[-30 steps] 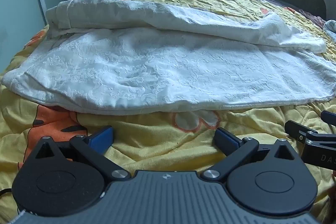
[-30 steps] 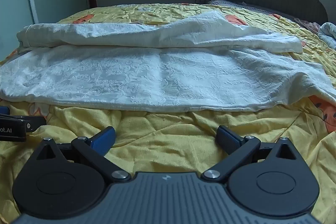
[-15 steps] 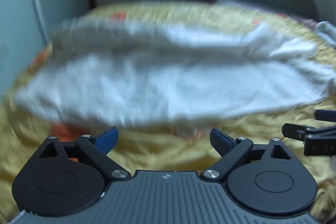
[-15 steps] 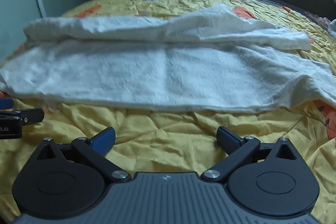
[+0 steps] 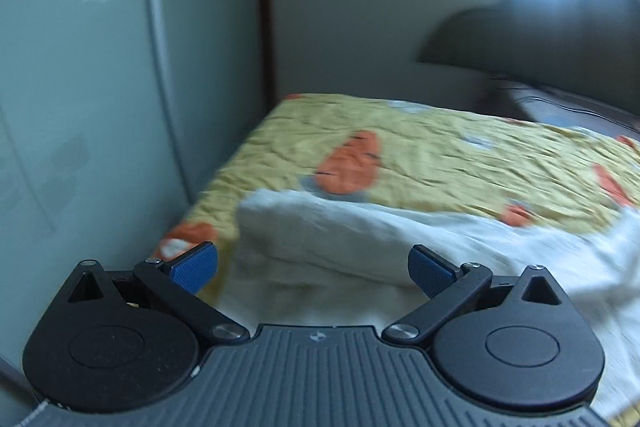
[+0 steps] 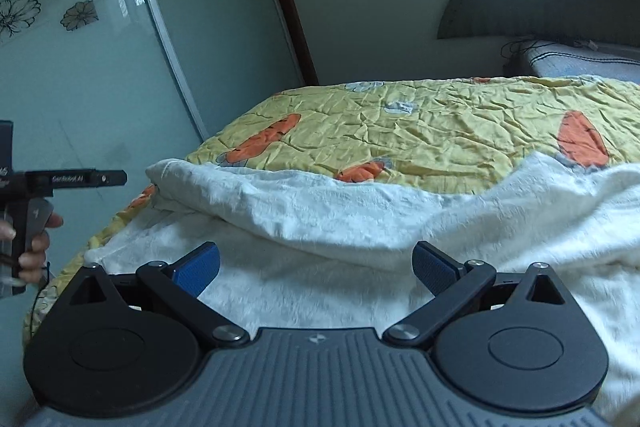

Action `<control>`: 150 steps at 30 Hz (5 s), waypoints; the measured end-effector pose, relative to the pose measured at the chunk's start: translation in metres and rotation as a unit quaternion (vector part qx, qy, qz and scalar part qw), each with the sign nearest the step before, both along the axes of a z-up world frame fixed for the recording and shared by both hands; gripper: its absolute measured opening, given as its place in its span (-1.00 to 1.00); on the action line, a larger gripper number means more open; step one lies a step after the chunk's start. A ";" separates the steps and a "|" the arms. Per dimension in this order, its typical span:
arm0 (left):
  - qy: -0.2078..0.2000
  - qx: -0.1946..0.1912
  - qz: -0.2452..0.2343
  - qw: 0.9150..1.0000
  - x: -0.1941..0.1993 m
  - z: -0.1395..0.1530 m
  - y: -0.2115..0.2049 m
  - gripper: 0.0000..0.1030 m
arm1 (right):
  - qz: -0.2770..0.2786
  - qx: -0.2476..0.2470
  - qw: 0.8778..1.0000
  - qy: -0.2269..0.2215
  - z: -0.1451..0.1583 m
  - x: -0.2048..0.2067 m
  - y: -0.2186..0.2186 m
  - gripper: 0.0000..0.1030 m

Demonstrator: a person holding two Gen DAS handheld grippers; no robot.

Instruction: Fold towel

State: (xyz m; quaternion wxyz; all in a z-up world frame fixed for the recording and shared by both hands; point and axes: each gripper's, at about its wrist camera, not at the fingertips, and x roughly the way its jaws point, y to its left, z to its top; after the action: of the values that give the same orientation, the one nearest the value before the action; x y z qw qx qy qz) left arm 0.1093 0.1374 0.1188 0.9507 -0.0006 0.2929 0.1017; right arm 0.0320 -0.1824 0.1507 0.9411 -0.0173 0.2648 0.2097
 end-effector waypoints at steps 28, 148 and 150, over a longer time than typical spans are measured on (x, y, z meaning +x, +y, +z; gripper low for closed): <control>0.224 -0.230 -0.058 0.945 0.222 -0.082 0.110 0.98 | 0.058 -0.089 0.994 0.022 -0.018 0.080 0.043 1.00; 0.041 -0.455 0.045 0.888 -0.099 -0.106 0.112 -0.93 | 0.374 -0.356 0.845 0.138 -0.062 0.111 0.068 -0.84; 0.042 -0.455 0.046 0.888 -0.100 -0.106 0.113 -0.92 | 0.378 -0.361 0.842 0.132 -0.058 0.103 0.066 -0.84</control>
State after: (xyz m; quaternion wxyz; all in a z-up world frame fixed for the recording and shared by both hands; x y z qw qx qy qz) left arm 0.0094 0.2502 0.0132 0.8272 -0.4423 0.3466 0.0009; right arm 0.1349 -0.1168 0.0922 0.6722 -0.4266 0.4167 0.4387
